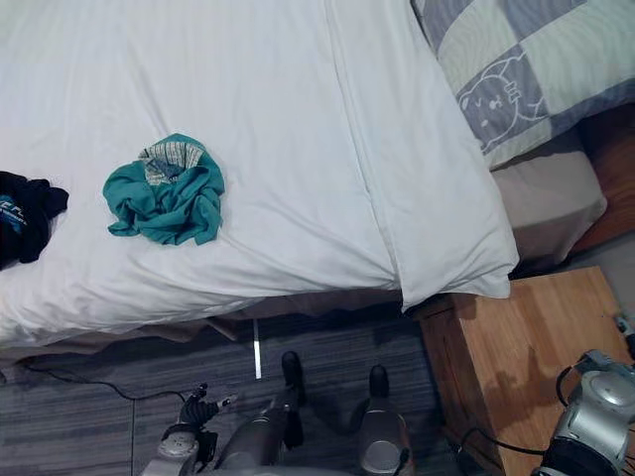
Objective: Tidy the bed and pick cloth on bed and put in laundry
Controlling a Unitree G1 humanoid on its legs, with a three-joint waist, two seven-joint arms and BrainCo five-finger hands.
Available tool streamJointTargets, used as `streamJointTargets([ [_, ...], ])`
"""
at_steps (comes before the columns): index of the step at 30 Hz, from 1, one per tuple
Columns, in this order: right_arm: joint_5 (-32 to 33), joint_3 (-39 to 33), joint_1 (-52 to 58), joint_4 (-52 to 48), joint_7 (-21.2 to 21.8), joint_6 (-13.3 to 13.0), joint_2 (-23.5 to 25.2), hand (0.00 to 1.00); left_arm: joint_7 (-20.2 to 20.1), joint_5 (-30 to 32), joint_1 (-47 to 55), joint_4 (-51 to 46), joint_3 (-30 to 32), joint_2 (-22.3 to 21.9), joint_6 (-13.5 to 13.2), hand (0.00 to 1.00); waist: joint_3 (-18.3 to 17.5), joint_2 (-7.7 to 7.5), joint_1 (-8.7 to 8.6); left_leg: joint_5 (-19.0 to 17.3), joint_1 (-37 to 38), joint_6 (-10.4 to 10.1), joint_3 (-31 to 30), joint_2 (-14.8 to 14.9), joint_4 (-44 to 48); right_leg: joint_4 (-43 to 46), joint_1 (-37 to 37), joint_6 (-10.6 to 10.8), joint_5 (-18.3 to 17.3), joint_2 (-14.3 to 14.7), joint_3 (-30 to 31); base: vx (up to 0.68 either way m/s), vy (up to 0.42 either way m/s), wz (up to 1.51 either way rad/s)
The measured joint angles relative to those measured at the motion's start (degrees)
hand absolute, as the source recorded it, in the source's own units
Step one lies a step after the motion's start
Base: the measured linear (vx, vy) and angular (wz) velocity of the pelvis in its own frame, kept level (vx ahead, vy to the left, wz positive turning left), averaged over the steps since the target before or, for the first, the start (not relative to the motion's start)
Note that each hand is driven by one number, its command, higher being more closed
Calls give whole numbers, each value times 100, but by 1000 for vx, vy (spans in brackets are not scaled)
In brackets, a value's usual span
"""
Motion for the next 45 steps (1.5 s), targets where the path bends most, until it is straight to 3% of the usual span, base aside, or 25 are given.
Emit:
streamJointTargets([
  [1, -39, 6, -73, -92, -63, 0, -1, 100, 3, 0, 0, 21, -1, 0, 13, 0, 4, -8, 8, -30, -9, -37, 16, 8, 0, -46, 9, -1, 35, 9, 7, -11, -24, -7],
  [3, -39, 261, -494, -157, -192, -8, -102, 100, 11, -4, 3, 74, -7, 14, 60, 0, 22, -80, 17, -235, -39, -305, 68, 3, -1, -165, 8, -45, 155, -4, 36, 0, -21, -4],
  [7, -39, 1349, -1448, -155, -147, -113, -646, 100, 10, -9, -37, 71, -51, 39, 43, 0, 85, -106, 96, -248, -199, -323, 79, 17, 3, -9, -262, -43, 189, 14, 100, -17, -29, -7],
  [10, -35, 2016, -2584, -159, -132, -356, -1157, 100, 23, -76, -208, 58, -67, 156, -39, 0, 417, -77, 226, -247, -375, -322, 12, 22, 17, 330, -518, -82, 131, -22, -43, -45, -48, 25],
  [13, -35, 2434, -3289, -170, -131, -496, -1492, 100, 39, -256, -432, 46, -118, 274, -75, 0, 632, 12, 383, -247, -687, -322, -16, 8, 41, 732, -934, -106, 4, -107, -162, -63, -49, 38],
  [17, -37, 3180, -4004, -10, -128, -528, -1555, 100, 169, -567, -610, -51, -369, 272, -133, 0, 797, 284, 645, -246, -1068, -323, -76, -121, 43, 1280, -1494, -96, -214, -324, -282, -31, -31, 30],
  [19, -37, 3464, -4176, 286, -127, -530, -1549, 100, 198, -680, -656, -67, -444, 276, -176, 0, 831, 359, 719, -141, -1213, -255, -96, -204, 47, 1631, -1766, -78, -388, -442, -279, -15, -22, 24],
  [20, -37, 3582, -4250, 584, -125, -529, -1549, 100, 241, -690, -732, -64, -508, 273, -181, 0, 869, 430, 804, 101, -1319, -147, -114, -249, 48, 1915, -1981, -69, -547, -511, -264, -14, -33, 25],
  [22, -22, 3664, -4322, 1090, -96, -518, -1547, 100, 292, -739, -865, -67, -528, 257, -202, 0, 900, 462, 819, 168, -1598, -73, -117, -326, 224, 2270, -2285, -44, -726, -651, -270, -1, -55, 32],
  [23, -12, 3666, -4383, 1401, -24, -517, -1547, 100, 306, -803, -964, -84, -526, 233, -221, 0, 1011, 504, 839, 349, -1750, 61, -57, -320, 461, 2490, -2404, -34, -831, -698, -255, 10, -70, 21],
  [27, 250, 3633, -4317, 1410, 57, -825, -1492, 100, 385, -918, -1100, -409, -498, 43, -219, 0, 1099, 470, 800, 86, -2119, 343, 108, -293, 1210, 2847, -2626, -11, -960, -795, -155, 17, -54, -1],
  [30, 370, 3556, -4127, 1340, 123, -911, -1165, 100, 414, -918, -1231, -541, -477, -85, -254, 0, 1147, 394, 785, -218, -2127, 329, 232, -148, 1613, 2839, -2495, -62, -1002, -752, -148, -18, -57, -21],
  [33, 494, 3260, -3463, 995, 216, -1099, -496, 100, 443, -907, -1268, -683, -433, -163, -256, 0, 1208, 221, 647, -362, -1962, 379, 455, 37, 1767, 2691, -2195, -64, -1004, -677, -214, 16, -77, -8],
  [35, 611, 3036, -2804, 961, 308, -1244, 11, 100, 457, -894, -1236, -647, -409, -193, -160, 0, 1227, -24, 630, -398, -1526, 389, 571, 77, 1656, 2487, -1721, -62, -1004, -644, -250, 80, -52, -4],
  [36, 717, 2914, -2365, 1041, 377, -1258, 309, 0, 466, -881, -1190, -595, -335, -198, -137, 0, 1194, -154, 597, -381, -1171, 366, 551, 65, 1485, 2251, -1299, -58, -1000, -617, -353, 79, -31, 5],
  [37, 732, 2889, -2283, 1074, 393, -1258, 359, 0, 468, -874, -1184, -580, -326, -194, -127, 0, 1184, -181, 582, -380, -1099, 364, 534, 59, 1450, 2198, -1209, -55, -998, -609, -371, 134, -37, 17],
  [40, 797, 2536, -1551, 1558, 654, -1260, 972, 0, 470, -726, -947, -480, -246, -92, -40, 0, 1038, -462, 398, -290, -315, 246, 436, -31, 861, 1562, -372, 29, -928, -544, -524, 140, -19, 8],
  [41, 929, 2309, -1189, 1952, 808, -1258, 1218, 0, 462, -664, -794, -361, -227, -90, -27, 0, 814, -550, 358, -227, -42, 195, 436, -89, 531, 1273, -112, 57, -863, -513, -539, 202, -17, -6],
  [42, 988, 2094, -866, 2430, 946, -1138, 1442, 0, 424, -628, -690, -135, -223, -91, 30, 0, 599, -596, 340, -179, 229, 188, 442, -130, 251, 972, 153, 82, -788, -469, -551, 251, -24, -7],
  [45, 974, 1766, -341, 3398, 1155, -686, 1696, 0, 397, -478, -679, 195, -207, -94, 123, 0, 495, -616, 317, -192, 458, 242, 389, -202, 276, 722, 558, 123, -763, -483, -672, 223, -37, 9],
])
